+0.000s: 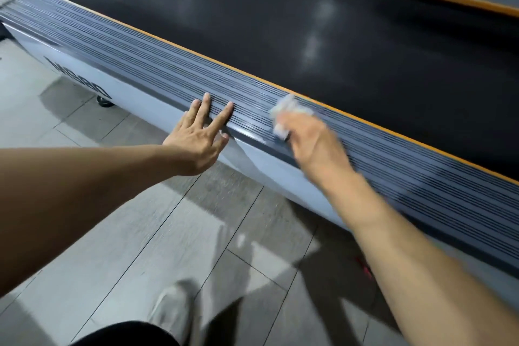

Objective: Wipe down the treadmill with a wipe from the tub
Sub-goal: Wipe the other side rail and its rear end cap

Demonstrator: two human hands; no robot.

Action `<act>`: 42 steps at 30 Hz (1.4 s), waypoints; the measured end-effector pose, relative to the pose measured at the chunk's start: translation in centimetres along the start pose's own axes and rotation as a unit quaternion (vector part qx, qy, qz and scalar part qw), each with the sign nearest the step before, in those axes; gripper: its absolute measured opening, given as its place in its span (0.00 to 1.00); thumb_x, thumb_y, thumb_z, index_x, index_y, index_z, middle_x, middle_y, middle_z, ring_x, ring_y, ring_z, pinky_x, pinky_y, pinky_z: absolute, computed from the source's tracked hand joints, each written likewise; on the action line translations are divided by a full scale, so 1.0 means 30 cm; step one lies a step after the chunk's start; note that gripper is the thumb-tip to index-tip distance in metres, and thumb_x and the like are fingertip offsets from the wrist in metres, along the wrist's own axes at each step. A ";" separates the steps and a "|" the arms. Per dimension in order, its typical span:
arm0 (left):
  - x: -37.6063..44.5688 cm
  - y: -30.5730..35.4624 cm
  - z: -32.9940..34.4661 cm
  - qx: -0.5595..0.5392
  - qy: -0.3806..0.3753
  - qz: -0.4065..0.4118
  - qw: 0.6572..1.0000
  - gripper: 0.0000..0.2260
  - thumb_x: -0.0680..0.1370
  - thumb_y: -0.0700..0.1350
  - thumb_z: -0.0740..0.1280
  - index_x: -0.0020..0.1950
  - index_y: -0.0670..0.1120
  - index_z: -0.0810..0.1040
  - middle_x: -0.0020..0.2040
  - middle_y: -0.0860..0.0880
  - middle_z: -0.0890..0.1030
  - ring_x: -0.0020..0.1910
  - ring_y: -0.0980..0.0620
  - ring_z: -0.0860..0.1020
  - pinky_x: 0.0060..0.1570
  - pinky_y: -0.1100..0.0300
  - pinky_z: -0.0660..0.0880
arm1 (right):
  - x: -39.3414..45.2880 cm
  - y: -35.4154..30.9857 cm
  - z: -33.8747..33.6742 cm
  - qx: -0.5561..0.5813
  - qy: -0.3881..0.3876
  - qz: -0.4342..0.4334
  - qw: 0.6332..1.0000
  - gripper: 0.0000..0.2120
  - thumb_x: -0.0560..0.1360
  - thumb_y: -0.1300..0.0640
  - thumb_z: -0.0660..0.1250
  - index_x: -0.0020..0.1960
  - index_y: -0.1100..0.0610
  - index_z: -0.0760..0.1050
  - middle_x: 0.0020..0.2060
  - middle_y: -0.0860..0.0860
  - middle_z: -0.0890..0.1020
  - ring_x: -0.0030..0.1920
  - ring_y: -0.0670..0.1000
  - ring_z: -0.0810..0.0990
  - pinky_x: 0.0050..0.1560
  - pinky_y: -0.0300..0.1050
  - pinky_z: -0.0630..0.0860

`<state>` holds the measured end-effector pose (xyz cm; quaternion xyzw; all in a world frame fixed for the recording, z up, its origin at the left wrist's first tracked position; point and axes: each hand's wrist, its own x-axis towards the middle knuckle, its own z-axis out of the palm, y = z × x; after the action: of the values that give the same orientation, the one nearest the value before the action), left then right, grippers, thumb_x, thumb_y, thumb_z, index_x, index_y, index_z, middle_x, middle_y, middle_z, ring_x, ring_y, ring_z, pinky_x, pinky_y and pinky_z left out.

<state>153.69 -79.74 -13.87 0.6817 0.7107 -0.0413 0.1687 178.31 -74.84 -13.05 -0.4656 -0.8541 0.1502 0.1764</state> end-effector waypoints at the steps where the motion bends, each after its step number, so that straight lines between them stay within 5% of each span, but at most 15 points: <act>1: 0.003 -0.002 0.006 -0.005 0.009 0.003 1.000 0.27 0.85 0.60 0.45 0.78 0.67 0.30 0.80 0.47 0.28 0.79 0.46 0.30 0.78 0.49 0.37 | -0.036 -0.039 0.023 0.037 -0.028 -0.051 0.998 0.15 0.82 0.60 0.59 0.64 0.51 0.79 0.61 0.52 0.81 0.59 0.55 0.78 0.56 0.47 0.74; 4: 0.009 -0.006 0.022 -0.012 0.032 0.013 0.999 0.27 0.84 0.60 0.45 0.78 0.67 0.31 0.80 0.47 0.28 0.79 0.46 0.30 0.78 0.49 0.36 | -0.007 -0.007 0.013 0.012 -0.016 -0.135 0.991 0.14 0.80 0.49 0.57 0.58 0.47 0.80 0.58 0.47 0.82 0.58 0.50 0.78 0.60 0.47 0.74; 8: 0.004 -0.021 0.017 -0.006 0.027 0.028 0.999 0.27 0.84 0.61 0.44 0.78 0.66 0.31 0.80 0.47 0.28 0.78 0.46 0.29 0.77 0.50 0.34 | 0.112 0.056 -0.001 -0.013 0.084 0.035 0.996 0.15 0.80 0.54 0.54 0.54 0.53 0.79 0.50 0.52 0.82 0.51 0.58 0.78 0.50 0.52 0.75; 14: 0.017 -0.133 -0.084 0.036 0.000 0.103 0.994 0.28 0.83 0.64 0.39 0.82 0.59 0.37 0.83 0.50 0.37 0.82 0.49 0.39 0.79 0.54 0.35 | 0.045 -0.113 0.095 0.018 -0.010 -0.108 0.994 0.16 0.81 0.59 0.61 0.65 0.51 0.79 0.65 0.49 0.80 0.65 0.53 0.76 0.62 0.47 0.74; 17: 0.034 -0.236 -0.116 0.050 0.012 0.091 0.995 0.28 0.80 0.68 0.38 0.80 0.66 0.38 0.82 0.45 0.37 0.82 0.45 0.39 0.80 0.49 0.38 | 0.129 -0.009 0.054 -0.031 0.056 0.011 0.998 0.13 0.81 0.54 0.56 0.53 0.51 0.79 0.53 0.50 0.81 0.54 0.56 0.78 0.47 0.47 0.72; 20: 0.058 -0.296 -0.128 0.046 -0.008 0.066 0.997 0.24 0.81 0.66 0.38 0.76 0.74 0.35 0.81 0.44 0.33 0.80 0.43 0.35 0.80 0.46 0.37 | 0.180 -0.005 0.046 -0.048 0.089 0.094 0.990 0.14 0.81 0.59 0.55 0.55 0.53 0.79 0.50 0.53 0.80 0.50 0.58 0.77 0.43 0.49 0.71; 22: 0.068 -0.307 -0.116 0.029 -0.004 0.076 0.997 0.23 0.83 0.63 0.41 0.76 0.74 0.35 0.81 0.45 0.31 0.80 0.44 0.32 0.79 0.48 0.35 | 0.160 -0.098 0.099 0.003 0.078 0.054 0.995 0.15 0.81 0.57 0.54 0.54 0.49 0.80 0.51 0.51 0.81 0.50 0.55 0.77 0.43 0.44 0.71; 24: 0.075 -0.318 -0.101 0.018 0.013 0.084 0.996 0.23 0.85 0.60 0.43 0.76 0.74 0.35 0.81 0.45 0.31 0.80 0.45 0.31 0.78 0.50 0.33 | 0.112 -0.197 0.156 0.036 0.031 -0.049 0.998 0.16 0.80 0.59 0.58 0.62 0.52 0.80 0.60 0.52 0.82 0.58 0.55 0.79 0.53 0.44 0.76; 27: 0.079 -0.336 -0.086 0.008 0.036 0.096 0.995 0.24 0.85 0.58 0.44 0.76 0.74 0.35 0.81 0.45 0.31 0.79 0.44 0.31 0.78 0.50 0.32 | 0.141 -0.171 0.156 -0.003 0.025 -0.119 0.993 0.16 0.80 0.62 0.63 0.64 0.49 0.80 0.64 0.48 0.81 0.63 0.50 0.77 0.59 0.40 0.71; 29: 0.083 -0.341 -0.073 0.002 0.051 0.104 0.993 0.24 0.85 0.58 0.45 0.76 0.73 0.35 0.81 0.45 0.31 0.79 0.43 0.30 0.78 0.47 0.33 | 0.207 -0.080 0.113 -0.080 0.070 -0.028 0.994 0.14 0.83 0.53 0.57 0.54 0.40 0.79 0.56 0.42 0.80 0.59 0.47 0.76 0.56 0.41 0.71; 32: 0.087 -0.350 -0.052 -0.008 0.066 0.110 0.992 0.24 0.85 0.59 0.45 0.77 0.73 0.35 0.80 0.45 0.30 0.79 0.43 0.30 0.79 0.45 0.34 | 0.238 -0.065 0.105 -0.094 0.087 0.101 0.987 0.21 0.82 0.54 0.48 0.62 0.50 0.77 0.59 0.51 0.79 0.61 0.55 0.76 0.57 0.49 0.73; 37: 0.093 -0.368 -0.047 -0.006 0.064 0.119 0.991 0.24 0.83 0.62 0.41 0.78 0.70 0.36 0.81 0.45 0.31 0.80 0.41 0.31 0.79 0.45 0.34 | 0.167 -0.320 0.241 -0.016 0.013 -0.077 0.997 0.20 0.82 0.61 0.57 0.71 0.55 0.76 0.67 0.53 0.79 0.67 0.54 0.76 0.65 0.49 0.73; 39: 0.092 -0.382 -0.049 -0.008 0.059 0.119 0.991 0.27 0.82 0.62 0.40 0.80 0.67 0.36 0.81 0.46 0.32 0.80 0.42 0.32 0.78 0.48 0.33 | 0.172 -0.311 0.238 -0.044 0.029 -0.110 0.992 0.21 0.81 0.55 0.55 0.69 0.52 0.78 0.66 0.51 0.80 0.65 0.54 0.78 0.65 0.50 0.74; 42: 0.099 -0.407 -0.059 -0.035 0.060 0.128 0.989 0.31 0.81 0.63 0.43 0.83 0.57 0.38 0.82 0.49 0.36 0.81 0.47 0.35 0.78 0.53 0.34 | 0.197 -0.202 0.149 -0.142 0.059 0.055 0.987 0.14 0.80 0.40 0.56 0.51 0.43 0.79 0.53 0.41 0.82 0.52 0.48 0.78 0.53 0.48 0.72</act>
<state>141.32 -77.21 -15.17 0.7618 0.6276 0.0468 0.1537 168.86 -73.38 -13.53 -0.5401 -0.8281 0.0088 0.1502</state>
